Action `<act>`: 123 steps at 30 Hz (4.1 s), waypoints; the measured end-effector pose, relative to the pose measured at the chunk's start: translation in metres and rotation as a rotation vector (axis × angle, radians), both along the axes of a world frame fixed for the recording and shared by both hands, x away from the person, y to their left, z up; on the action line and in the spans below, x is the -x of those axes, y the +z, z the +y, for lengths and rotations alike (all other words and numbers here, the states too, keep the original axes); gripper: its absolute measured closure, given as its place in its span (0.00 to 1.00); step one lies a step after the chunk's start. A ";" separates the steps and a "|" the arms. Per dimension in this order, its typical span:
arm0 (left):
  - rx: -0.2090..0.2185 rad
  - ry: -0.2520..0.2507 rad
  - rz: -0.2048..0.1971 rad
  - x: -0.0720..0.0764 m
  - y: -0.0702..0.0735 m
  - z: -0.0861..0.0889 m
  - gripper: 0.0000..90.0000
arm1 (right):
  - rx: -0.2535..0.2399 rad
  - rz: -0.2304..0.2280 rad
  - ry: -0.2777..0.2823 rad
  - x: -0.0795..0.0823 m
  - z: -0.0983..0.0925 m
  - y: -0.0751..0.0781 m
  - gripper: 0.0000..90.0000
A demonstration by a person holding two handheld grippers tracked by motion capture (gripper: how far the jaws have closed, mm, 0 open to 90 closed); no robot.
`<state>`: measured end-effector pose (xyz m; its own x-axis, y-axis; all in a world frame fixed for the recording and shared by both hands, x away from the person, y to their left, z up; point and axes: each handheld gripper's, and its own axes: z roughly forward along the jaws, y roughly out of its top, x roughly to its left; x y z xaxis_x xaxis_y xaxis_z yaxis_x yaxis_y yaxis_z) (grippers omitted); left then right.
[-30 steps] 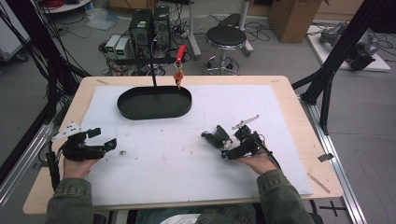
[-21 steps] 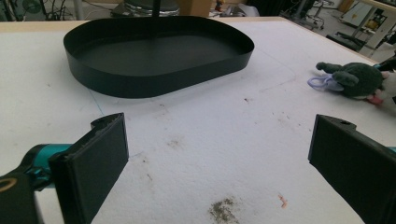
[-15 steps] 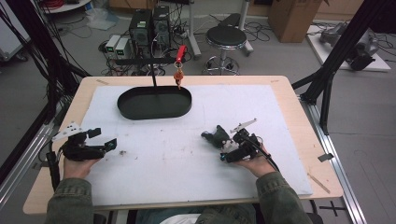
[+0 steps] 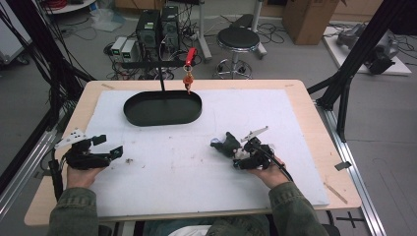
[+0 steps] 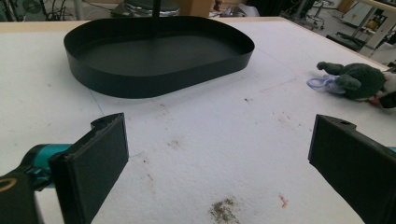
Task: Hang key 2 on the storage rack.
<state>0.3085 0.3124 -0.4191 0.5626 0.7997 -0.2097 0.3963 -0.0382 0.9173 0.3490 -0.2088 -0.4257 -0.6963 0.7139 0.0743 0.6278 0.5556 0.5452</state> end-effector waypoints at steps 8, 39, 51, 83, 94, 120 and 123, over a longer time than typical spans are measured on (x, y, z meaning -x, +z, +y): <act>-0.002 -0.001 0.001 0.000 0.000 0.000 0.06 | -0.073 -0.008 0.003 0.001 -0.006 0.021 0.53; 0.000 0.000 -0.001 0.000 0.000 0.000 0.06 | -0.156 -0.017 0.049 -0.011 0.011 0.077 0.53; -0.006 -0.002 0.001 0.000 0.000 0.000 0.06 | -0.195 -0.016 0.072 -0.026 0.025 0.097 0.53; -0.001 -0.003 -0.012 0.000 0.001 0.000 0.06 | -0.215 0.003 0.104 -0.066 0.076 0.143 0.53; 0.002 0.000 -0.013 0.000 0.001 0.000 0.06 | -0.234 0.001 0.093 -0.082 0.088 0.157 0.53; 0.004 0.003 -0.017 0.000 0.002 0.003 0.06 | -0.207 0.065 -0.024 -0.133 0.146 0.167 0.53; 0.008 0.005 -0.016 0.000 0.002 0.002 0.06 | -0.193 0.057 -0.043 -0.139 0.153 0.165 0.53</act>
<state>0.3085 0.3145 -0.4176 0.5617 0.8011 -0.2067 0.3814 -0.0290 0.9239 0.4878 -0.0553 -0.2606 -0.6565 0.7113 0.2511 0.6815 0.4165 0.6018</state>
